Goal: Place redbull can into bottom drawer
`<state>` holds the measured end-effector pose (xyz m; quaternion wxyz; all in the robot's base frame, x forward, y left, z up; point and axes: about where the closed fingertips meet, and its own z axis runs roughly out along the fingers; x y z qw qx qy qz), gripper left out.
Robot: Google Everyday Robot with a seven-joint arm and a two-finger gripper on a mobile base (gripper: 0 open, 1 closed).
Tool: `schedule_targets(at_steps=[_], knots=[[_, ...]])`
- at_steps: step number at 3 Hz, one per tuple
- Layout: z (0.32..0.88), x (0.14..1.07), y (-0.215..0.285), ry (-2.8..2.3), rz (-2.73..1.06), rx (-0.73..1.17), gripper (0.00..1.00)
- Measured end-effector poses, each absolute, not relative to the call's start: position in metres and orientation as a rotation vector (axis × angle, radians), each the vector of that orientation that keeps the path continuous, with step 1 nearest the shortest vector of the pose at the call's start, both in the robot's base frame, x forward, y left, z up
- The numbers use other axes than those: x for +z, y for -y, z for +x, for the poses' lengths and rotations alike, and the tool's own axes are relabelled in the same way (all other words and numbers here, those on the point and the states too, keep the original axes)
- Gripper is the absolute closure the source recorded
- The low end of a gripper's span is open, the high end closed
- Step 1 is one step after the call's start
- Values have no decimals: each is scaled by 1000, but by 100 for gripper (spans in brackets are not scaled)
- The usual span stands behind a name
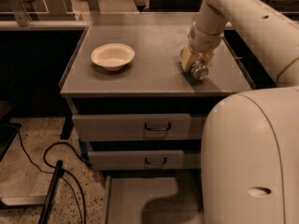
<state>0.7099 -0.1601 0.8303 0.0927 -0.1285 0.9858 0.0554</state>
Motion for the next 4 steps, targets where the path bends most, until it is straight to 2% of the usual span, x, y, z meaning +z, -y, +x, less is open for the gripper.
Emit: schedule_targets(at_steps=[1,3,4], knots=[[695,833,162,-2943,-364,188,100],[606,839,171,-3017,-220,264,100],[606,839,171,-3017,-220,264,100]])
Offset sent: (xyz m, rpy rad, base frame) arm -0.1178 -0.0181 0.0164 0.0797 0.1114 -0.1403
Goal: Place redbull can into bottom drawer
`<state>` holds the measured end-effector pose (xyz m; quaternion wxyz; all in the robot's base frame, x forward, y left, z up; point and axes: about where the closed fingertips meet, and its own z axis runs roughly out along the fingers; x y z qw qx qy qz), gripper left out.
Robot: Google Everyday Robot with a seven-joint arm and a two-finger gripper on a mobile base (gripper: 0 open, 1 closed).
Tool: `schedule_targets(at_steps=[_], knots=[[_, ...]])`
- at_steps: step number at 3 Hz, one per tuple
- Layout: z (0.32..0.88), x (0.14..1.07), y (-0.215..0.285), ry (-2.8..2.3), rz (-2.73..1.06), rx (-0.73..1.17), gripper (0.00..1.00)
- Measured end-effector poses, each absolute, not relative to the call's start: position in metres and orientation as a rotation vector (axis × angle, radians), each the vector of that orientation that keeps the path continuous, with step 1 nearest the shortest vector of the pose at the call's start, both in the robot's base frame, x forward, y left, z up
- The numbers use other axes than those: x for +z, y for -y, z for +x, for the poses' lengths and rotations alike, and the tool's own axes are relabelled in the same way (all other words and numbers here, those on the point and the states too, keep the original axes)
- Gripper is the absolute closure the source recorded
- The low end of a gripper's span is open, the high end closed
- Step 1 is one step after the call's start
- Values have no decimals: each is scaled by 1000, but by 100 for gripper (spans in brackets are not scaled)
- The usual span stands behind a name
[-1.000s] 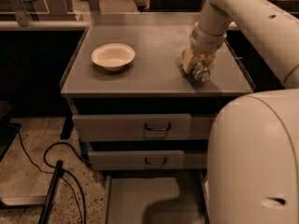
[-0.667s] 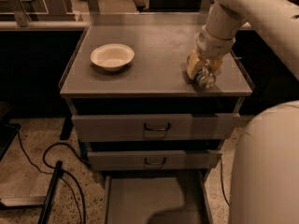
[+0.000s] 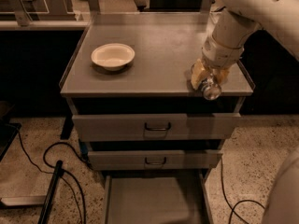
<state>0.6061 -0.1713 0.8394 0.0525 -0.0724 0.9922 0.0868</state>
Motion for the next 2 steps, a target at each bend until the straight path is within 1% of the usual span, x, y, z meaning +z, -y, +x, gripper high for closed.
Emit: schedule_targets(at_steps=[1,2], knots=[[588,842,174,-3040,-208,280,100],[544,844,186,-3085,-137,309,100]])
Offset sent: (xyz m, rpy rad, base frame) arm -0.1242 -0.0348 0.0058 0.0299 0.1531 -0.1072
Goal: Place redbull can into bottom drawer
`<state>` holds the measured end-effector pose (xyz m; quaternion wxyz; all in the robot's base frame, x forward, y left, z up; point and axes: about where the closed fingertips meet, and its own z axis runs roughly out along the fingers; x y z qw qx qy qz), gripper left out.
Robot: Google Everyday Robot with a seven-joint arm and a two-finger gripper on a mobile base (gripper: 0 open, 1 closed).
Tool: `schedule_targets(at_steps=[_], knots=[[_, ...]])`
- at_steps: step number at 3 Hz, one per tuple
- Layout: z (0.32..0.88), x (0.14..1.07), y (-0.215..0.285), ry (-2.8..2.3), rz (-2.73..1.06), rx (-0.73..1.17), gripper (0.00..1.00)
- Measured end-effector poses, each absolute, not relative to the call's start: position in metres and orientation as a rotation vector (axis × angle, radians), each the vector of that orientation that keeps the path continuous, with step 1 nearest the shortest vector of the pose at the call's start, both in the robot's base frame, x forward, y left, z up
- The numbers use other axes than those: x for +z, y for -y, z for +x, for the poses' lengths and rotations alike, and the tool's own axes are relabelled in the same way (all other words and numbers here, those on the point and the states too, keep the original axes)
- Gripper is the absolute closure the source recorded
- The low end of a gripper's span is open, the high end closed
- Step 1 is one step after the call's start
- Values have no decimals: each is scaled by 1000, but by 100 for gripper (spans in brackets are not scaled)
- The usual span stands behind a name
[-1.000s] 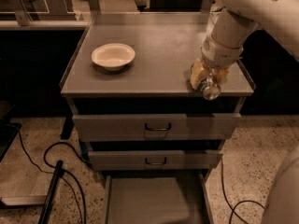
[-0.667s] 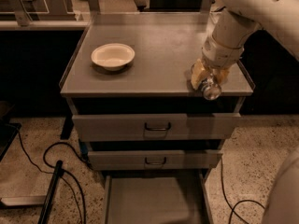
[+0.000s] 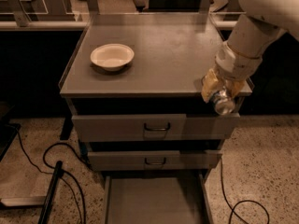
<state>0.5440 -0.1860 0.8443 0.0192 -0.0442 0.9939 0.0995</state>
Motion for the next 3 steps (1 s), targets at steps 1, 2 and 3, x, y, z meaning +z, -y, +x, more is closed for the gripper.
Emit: schedule_targets(at_steps=[1,2,3], knots=[[497,834,190,-3142,-98,367,100],[497,834,190,-3142,-98,367,100],[490,820,188,-3176,-94,403,100]])
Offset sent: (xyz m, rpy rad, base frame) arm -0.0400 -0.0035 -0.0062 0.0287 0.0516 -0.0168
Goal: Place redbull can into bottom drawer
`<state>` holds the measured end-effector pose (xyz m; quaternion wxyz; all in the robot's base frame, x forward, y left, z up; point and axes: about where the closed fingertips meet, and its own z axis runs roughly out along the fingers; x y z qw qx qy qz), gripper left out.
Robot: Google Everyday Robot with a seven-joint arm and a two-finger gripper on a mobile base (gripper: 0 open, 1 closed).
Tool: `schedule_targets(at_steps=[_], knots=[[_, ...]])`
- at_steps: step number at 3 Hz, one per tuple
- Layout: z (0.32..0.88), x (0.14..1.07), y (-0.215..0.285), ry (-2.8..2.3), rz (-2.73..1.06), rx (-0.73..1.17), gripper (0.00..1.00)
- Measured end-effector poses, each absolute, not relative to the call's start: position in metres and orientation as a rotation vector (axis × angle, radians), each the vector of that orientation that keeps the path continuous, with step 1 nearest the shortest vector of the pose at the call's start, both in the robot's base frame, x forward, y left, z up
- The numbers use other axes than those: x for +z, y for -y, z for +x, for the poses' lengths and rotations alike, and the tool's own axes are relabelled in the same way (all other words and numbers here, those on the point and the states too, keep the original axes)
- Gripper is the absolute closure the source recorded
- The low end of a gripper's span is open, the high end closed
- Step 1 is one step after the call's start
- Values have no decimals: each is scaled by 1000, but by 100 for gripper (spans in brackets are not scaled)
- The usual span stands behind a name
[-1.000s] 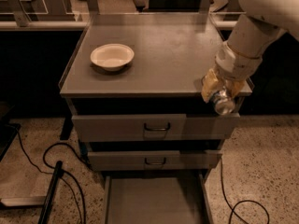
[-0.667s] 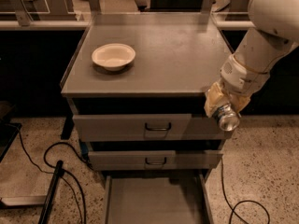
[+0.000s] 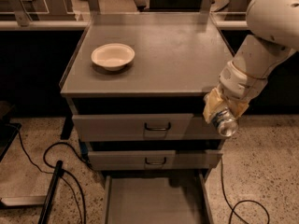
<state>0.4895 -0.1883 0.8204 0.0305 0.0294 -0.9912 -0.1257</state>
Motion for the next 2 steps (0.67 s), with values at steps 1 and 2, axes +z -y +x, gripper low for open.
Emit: schedule_targets(at_steps=[1,2], knots=[[465,785,184,2982,16,-464,100],[435,754,183,2903,-37,-509,100]])
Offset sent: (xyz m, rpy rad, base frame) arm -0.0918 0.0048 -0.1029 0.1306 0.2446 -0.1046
